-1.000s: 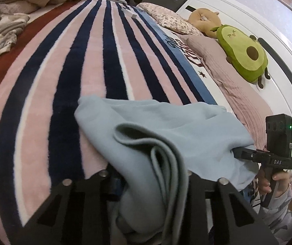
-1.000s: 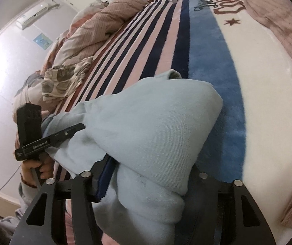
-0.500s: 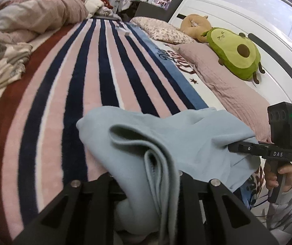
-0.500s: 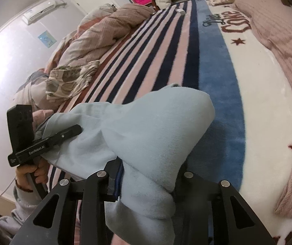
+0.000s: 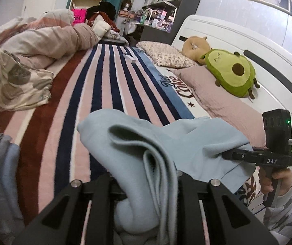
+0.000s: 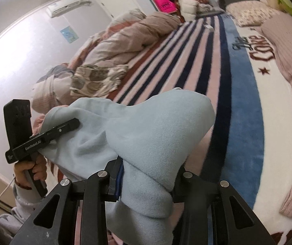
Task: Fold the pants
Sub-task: 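Carry the folded sweatpants with both grippers toward the clothes pile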
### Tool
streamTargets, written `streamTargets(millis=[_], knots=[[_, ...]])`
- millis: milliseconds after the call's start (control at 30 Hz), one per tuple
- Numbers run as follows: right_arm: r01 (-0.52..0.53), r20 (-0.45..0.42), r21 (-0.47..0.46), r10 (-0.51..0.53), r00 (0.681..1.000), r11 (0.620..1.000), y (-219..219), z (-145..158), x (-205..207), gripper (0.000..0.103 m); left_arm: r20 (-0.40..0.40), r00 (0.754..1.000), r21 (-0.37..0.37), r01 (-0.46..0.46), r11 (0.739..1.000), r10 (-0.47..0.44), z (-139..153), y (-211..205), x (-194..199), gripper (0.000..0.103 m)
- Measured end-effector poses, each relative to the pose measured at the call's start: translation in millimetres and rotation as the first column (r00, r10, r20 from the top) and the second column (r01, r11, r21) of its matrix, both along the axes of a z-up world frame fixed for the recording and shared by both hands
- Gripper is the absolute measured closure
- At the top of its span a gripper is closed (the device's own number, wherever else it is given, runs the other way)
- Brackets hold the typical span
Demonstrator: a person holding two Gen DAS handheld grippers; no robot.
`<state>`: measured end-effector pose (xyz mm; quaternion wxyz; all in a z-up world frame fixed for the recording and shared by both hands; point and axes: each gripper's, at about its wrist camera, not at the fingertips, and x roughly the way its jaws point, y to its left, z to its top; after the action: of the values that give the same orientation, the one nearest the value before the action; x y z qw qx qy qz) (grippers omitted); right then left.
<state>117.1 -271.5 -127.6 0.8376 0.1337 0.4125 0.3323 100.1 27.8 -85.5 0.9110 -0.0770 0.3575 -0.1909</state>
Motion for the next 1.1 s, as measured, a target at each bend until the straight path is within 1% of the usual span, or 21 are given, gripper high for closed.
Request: streamTargets(millis=[167, 400, 600, 833, 1100], knots=[[-0.041, 0.023, 0.026, 0.040, 0.999, 0.999, 10, 8, -8, 0.075, 0.024, 0.998, 0.012, -0.051, 0.999, 0.051, 14, 13, -17, 0.088], [-0.105, 0.060, 0.038, 0.103, 0.993, 0.994, 36, 19, -11, 0.075, 0.054, 0.992, 0.028, -0.115, 0.993, 0.113, 29, 37, -38, 0.088], [-0.145, 0.096, 0.028, 0.141, 0.985, 0.989, 68, 37, -9, 0.075, 0.087, 0.985, 0.020, -0.149, 0.989, 0.147, 41, 67, -47, 0.088], [-0.185, 0.124, 0.002, 0.183, 0.975, 0.983, 113, 54, -3, 0.075, 0.117, 0.976, 0.010, -0.184, 0.983, 0.181, 49, 114, -54, 0.088], [-0.225, 0.128, -0.022, 0.226, 0.966, 0.974, 165, 64, 3, 0.075, 0.145, 0.965, 0.009, -0.224, 0.974, 0.221, 57, 158, -59, 0.088]])
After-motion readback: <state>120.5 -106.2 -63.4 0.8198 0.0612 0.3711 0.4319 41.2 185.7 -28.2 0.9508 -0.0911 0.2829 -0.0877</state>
